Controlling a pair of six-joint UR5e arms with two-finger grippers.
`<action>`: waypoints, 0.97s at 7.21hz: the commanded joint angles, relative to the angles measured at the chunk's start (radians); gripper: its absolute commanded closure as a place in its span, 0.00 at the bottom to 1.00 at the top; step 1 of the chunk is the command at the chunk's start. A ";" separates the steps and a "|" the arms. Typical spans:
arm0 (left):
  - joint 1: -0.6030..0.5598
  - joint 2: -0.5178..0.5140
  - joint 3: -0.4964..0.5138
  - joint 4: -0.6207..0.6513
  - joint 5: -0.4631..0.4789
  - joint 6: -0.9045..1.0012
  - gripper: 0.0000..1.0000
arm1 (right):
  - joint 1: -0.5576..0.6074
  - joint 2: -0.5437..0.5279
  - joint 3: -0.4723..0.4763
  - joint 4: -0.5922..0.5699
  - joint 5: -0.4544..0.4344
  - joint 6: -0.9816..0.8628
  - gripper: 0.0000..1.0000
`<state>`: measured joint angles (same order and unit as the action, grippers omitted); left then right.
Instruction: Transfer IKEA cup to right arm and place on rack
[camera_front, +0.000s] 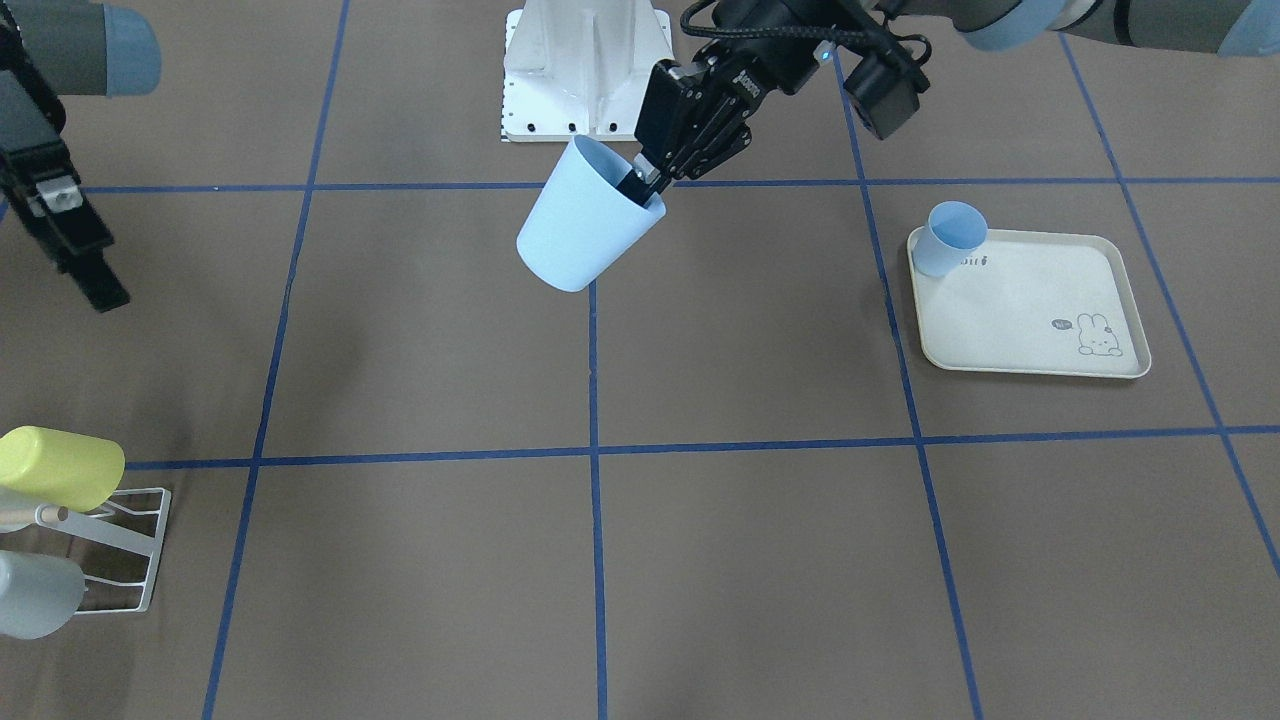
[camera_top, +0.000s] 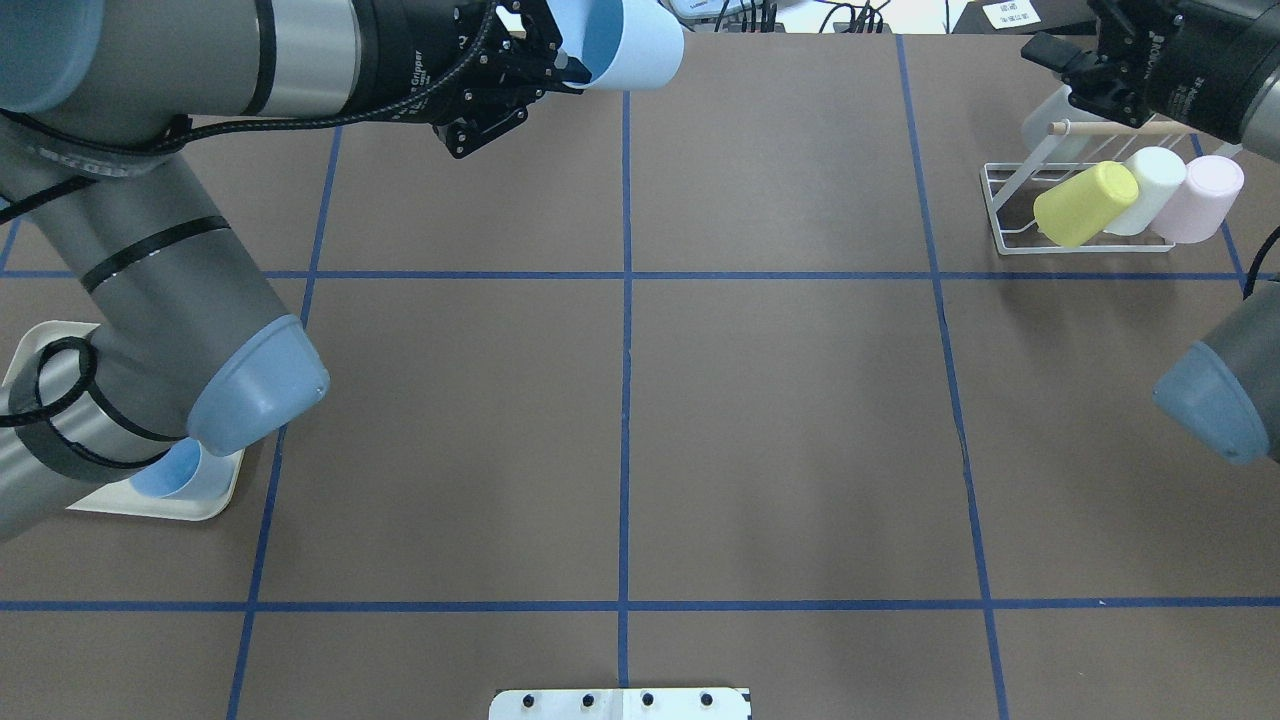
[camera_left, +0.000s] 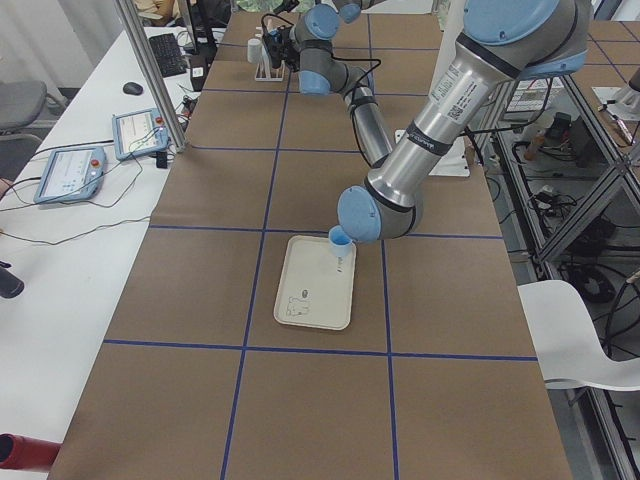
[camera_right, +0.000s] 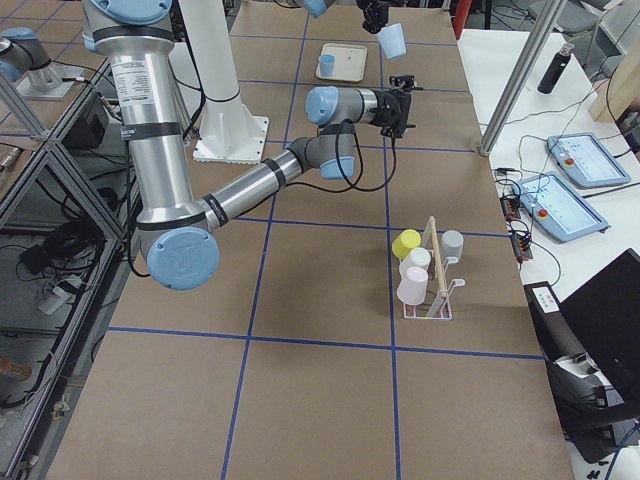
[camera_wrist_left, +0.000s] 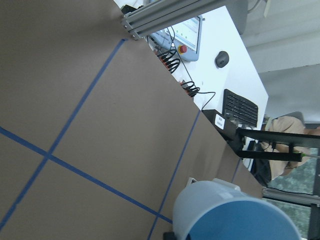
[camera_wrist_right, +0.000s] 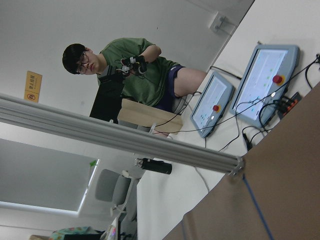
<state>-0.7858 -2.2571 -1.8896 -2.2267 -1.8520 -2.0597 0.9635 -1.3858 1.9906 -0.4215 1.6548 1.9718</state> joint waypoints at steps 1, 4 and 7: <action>0.008 0.001 0.058 -0.202 0.043 -0.112 1.00 | -0.081 0.091 0.054 0.001 0.005 0.271 0.01; 0.023 0.002 0.089 -0.376 0.091 -0.255 1.00 | -0.233 0.166 0.021 0.004 -0.100 0.410 0.01; 0.028 0.002 0.092 -0.407 0.091 -0.292 1.00 | -0.267 0.218 0.005 0.006 -0.178 0.556 0.01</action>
<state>-0.7603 -2.2545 -1.7986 -2.6281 -1.7610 -2.3440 0.7066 -1.1806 1.9964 -0.4162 1.4906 2.4979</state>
